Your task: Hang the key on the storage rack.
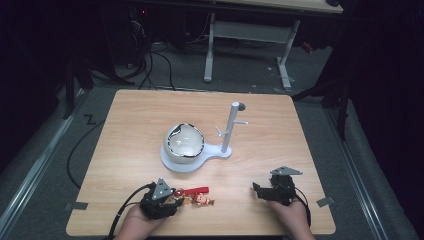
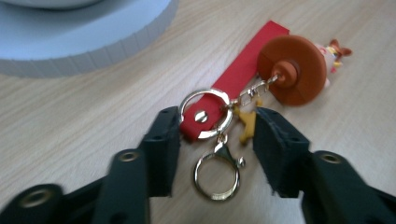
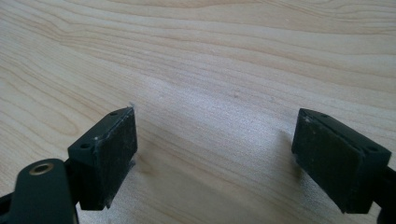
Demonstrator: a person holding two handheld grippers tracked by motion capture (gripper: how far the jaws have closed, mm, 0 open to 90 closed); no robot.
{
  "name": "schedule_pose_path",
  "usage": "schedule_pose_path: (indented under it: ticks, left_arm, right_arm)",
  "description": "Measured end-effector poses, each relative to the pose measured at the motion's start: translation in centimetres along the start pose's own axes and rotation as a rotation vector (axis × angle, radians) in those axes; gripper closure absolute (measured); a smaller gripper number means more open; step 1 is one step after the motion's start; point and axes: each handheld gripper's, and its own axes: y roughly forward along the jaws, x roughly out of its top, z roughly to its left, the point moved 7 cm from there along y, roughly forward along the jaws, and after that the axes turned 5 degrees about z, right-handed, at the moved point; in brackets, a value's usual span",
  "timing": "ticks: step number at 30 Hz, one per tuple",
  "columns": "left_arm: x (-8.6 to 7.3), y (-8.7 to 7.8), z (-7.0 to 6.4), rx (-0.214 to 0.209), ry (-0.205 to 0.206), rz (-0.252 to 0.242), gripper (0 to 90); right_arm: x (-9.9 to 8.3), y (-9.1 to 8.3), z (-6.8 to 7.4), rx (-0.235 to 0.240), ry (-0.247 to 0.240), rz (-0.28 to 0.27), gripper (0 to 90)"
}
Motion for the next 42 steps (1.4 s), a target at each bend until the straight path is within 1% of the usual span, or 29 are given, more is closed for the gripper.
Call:
schedule_pose_path:
  ticks: [1, 2, 3, 4, 5, 6, 7, 8, 9, 10, 11, 12, 13, 14, 16, 20, 23, 24, 25, 27, 28, 29, 31, 34, 37, 40, 42]
  left_arm:
    - [0.1, 0.1, -0.1, 0.015, -0.021, -0.002, 48.9]
    - [0.2, 0.1, 0.1, 0.031, -0.039, -0.003, 54.8]
    - [0.1, 0.0, 0.3, 0.034, -0.051, -0.002, 66.6]
    - [0.0, -0.1, 0.6, 0.028, -0.055, -0.002, 79.5]
    - [0.0, -0.2, 0.8, 0.001, -0.069, 0.002, 83.6]
    - [0.2, -0.1, 0.3, -0.028, -0.137, -0.021, 84.1]
    - [0.2, 0.0, 0.3, -0.029, -0.133, -0.024, 84.5]
    - [0.2, -0.1, 0.3, -0.027, -0.117, -0.020, 85.7]
    - [0.2, -0.1, 0.3, -0.035, -0.114, -0.014, 85.9]
    - [0.3, -0.1, 0.4, -0.045, -0.121, -0.009, 86.2]
    - [0.3, -0.2, 0.4, -0.051, -0.137, -0.026, 86.4]
    - [0.3, -0.2, 0.4, -0.051, -0.137, -0.026, 86.5]
    - [0.4, -0.8, 1.2, -0.042, -0.089, -0.030, 86.5]
    - [0.4, -0.8, 1.2, -0.042, -0.089, -0.030, 86.6]
    - [1.0, -1.8, 1.9, -0.054, -0.101, -0.077, 86.6]
    - [1.6, -2.8, 2.1, -0.072, -0.121, -0.131, 86.6]
    - [2.4, -3.8, 1.9, -0.080, -0.114, -0.177, 86.7]
    - [2.7, -4.1, 1.8, -0.081, -0.112, -0.191, 86.7]
    - [3.2, -4.5, 1.5, -0.085, -0.099, -0.208, 86.7]
    - [4.0, -5.0, 1.1, -0.087, -0.086, -0.234, 86.7]
    - [4.8, -5.6, 0.8, -0.087, -0.069, -0.253, 86.7]
    - [4.8, -5.6, 0.8, -0.087, -0.069, -0.253, 86.7]
    - [5.6, -6.2, 0.5, -0.087, -0.058, -0.275, 86.7]
    - [6.2, -6.6, 0.3, -0.083, -0.037, -0.285, 86.7]
    - [7.0, -7.1, 0.3, -0.086, -0.039, -0.307, 86.8]
    - [8.3, -7.6, 0.3, -0.093, -0.044, -0.336, 86.8]
    - [9.2, -7.8, 0.2, -0.089, -0.034, -0.350, 86.8]
  right_arm:
    - [0.0, 0.0, 0.0, -0.001, -0.001, -0.002, 14.4]
    - [0.0, 0.0, 0.1, -0.002, 0.002, -0.001, 14.4]
    - [0.0, 0.0, 0.1, -0.003, 0.005, 0.001, 14.4]
    - [0.0, 0.0, 0.1, -0.003, 0.003, 0.001, 14.4]
    - [0.0, 0.0, 0.1, -0.004, 0.001, -0.001, 14.4]
    - [0.0, 0.0, 0.1, -0.005, 0.000, -0.001, 14.4]
    - [0.0, 0.0, 0.1, -0.005, -0.004, -0.002, 14.4]
    - [-0.1, 0.0, 0.2, -0.005, -0.001, -0.001, 14.4]
    - [-0.1, 0.0, 0.1, -0.005, -0.003, -0.002, 14.4]
    - [-0.1, 0.0, 0.2, -0.005, -0.004, -0.002, 14.4]
    - [-0.1, 0.0, 0.2, -0.004, -0.003, -0.001, 14.5]
    - [-0.1, 0.0, 0.2, -0.004, -0.003, -0.001, 14.5]
    - [-0.1, 0.0, 0.1, -0.001, -0.004, -0.002, 14.6]
    - [-0.1, 0.0, 0.1, -0.001, -0.004, -0.002, 14.6]
    - [0.0, 0.0, 0.1, 0.000, -0.005, -0.004, 14.5]
    - [0.0, 0.1, 0.1, -0.001, -0.008, -0.008, 14.5]
    - [0.0, 0.1, 0.1, 0.001, -0.008, -0.008, 14.6]
    - [0.0, 0.0, 0.1, 0.002, -0.001, -0.005, 14.7]
    - [0.0, 0.0, 0.0, 0.002, -0.006, -0.007, 14.8]
    - [0.0, 0.0, 0.0, 0.004, 0.000, -0.005, 14.9]
    - [0.0, 0.0, 0.0, 0.004, 0.004, -0.003, 14.9]
    - [0.0, 0.0, 0.0, 0.004, 0.004, -0.003, 14.9]
    - [0.1, 0.0, 0.0, 0.005, 0.006, -0.004, 14.9]
    - [0.1, 0.0, -0.1, 0.007, 0.005, -0.004, 15.0]
    - [0.1, 0.0, -0.1, 0.009, 0.006, -0.003, 15.0]
    - [0.1, -0.1, -0.1, 0.011, 0.008, -0.003, 15.1]
    - [0.0, -0.1, -0.1, 0.012, 0.007, -0.002, 15.0]
